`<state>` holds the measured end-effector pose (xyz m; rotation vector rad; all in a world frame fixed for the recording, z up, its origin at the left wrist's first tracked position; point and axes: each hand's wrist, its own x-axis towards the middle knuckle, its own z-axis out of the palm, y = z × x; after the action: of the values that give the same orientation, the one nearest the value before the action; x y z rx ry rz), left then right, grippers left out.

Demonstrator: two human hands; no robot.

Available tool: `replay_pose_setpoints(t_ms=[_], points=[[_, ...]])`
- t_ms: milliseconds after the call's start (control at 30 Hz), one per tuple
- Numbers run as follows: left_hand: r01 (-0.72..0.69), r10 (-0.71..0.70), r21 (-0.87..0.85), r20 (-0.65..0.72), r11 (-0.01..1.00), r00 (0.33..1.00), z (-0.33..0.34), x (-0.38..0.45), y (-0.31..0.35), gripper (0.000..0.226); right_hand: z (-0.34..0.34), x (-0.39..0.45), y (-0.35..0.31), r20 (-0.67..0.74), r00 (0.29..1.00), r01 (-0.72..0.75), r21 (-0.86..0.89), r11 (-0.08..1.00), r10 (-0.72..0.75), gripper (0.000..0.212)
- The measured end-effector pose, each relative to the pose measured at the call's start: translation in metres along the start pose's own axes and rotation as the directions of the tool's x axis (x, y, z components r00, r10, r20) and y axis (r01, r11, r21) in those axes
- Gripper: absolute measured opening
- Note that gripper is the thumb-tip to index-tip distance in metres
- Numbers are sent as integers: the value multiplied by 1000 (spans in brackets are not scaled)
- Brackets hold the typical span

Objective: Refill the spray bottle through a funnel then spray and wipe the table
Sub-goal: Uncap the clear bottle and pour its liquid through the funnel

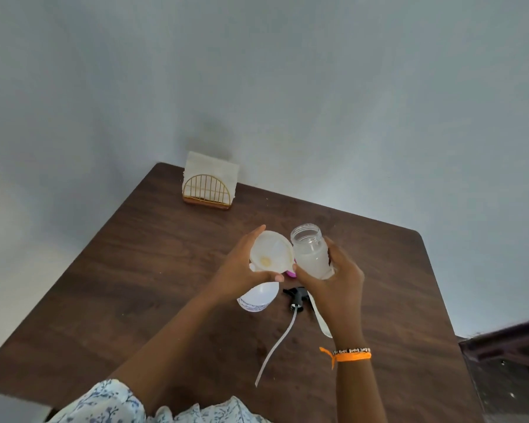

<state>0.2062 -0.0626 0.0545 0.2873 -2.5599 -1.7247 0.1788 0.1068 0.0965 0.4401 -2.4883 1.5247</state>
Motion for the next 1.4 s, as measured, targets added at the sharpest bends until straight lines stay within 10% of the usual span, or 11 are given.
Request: replay_pose_setpoints(t_ms=[1400], points=[[-5, 6, -103, 4, 995, 1000, 8, -8, 2, 90, 22, 3, 24, -81, 976, 162, -351, 922, -202, 51]])
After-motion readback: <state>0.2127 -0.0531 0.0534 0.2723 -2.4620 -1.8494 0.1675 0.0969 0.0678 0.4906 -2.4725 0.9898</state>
